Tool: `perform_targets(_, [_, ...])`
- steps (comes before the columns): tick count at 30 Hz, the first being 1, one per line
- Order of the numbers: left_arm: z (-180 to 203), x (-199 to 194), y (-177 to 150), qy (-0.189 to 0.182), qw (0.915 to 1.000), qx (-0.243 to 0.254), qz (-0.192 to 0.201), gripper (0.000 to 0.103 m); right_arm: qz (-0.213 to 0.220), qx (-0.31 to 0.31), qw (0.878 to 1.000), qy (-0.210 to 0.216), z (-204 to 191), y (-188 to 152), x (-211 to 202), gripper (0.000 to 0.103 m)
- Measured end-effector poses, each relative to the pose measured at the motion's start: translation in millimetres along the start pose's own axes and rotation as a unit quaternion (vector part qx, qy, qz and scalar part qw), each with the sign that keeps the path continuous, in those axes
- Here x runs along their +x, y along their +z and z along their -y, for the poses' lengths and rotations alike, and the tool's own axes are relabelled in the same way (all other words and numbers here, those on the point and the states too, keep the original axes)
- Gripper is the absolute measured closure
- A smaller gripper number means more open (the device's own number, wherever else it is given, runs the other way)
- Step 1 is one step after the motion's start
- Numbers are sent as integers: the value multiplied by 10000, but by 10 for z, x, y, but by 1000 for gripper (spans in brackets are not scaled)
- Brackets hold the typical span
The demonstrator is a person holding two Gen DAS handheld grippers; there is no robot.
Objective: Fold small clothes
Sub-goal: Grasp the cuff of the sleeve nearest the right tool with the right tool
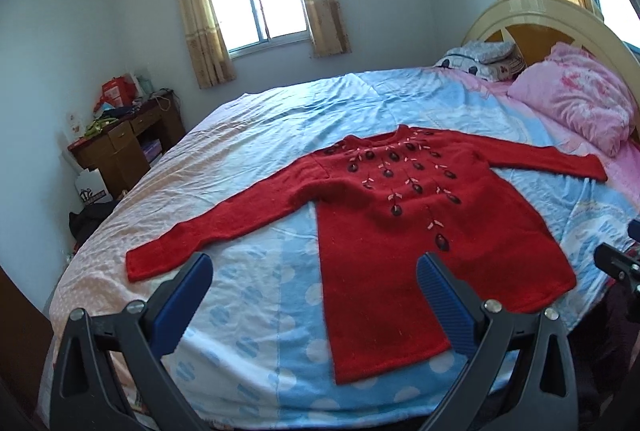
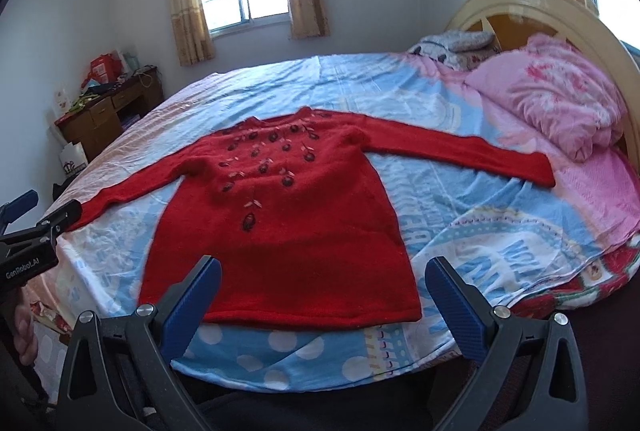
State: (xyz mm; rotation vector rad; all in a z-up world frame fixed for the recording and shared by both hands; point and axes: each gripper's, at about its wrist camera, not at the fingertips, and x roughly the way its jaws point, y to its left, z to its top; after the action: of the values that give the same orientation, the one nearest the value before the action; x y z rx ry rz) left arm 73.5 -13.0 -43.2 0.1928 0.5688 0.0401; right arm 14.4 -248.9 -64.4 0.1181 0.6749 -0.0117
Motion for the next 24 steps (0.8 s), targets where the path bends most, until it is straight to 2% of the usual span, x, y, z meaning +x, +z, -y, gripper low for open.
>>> perform_targets(4, [49, 293, 49, 7, 9998, 102, -155, 0, -261, 280, 9993, -40, 227, -16, 263, 1])
perform_targets(7, [90, 526, 79, 57, 9995, 187, -263, 0, -337, 411, 9982, -271, 411, -4, 435, 1])
perform_targets(13, [133, 1030, 163, 306, 9981, 304, -431, 0, -421, 879, 9917, -835, 1022, 159, 774, 2])
perform_targets(15, [139, 1198, 197, 330, 9979, 237, -510, 0, -453, 966, 9893, -994, 1201, 234, 863, 5])
perform_targets(19, [127, 1473, 273, 348, 9971, 122, -662, 0, -601, 1123, 9842, -1228, 1635, 438, 1082, 22])
perform_targets(21, [120, 1618, 326, 447, 9965, 54, -698, 0, -637, 1208, 9808, -1392, 1857, 529, 1190, 23])
perform_targets(24, [110, 1789, 391, 564, 9959, 37, -699, 0, -779, 1713, 9705, -1506, 2340, 651, 1370, 30])
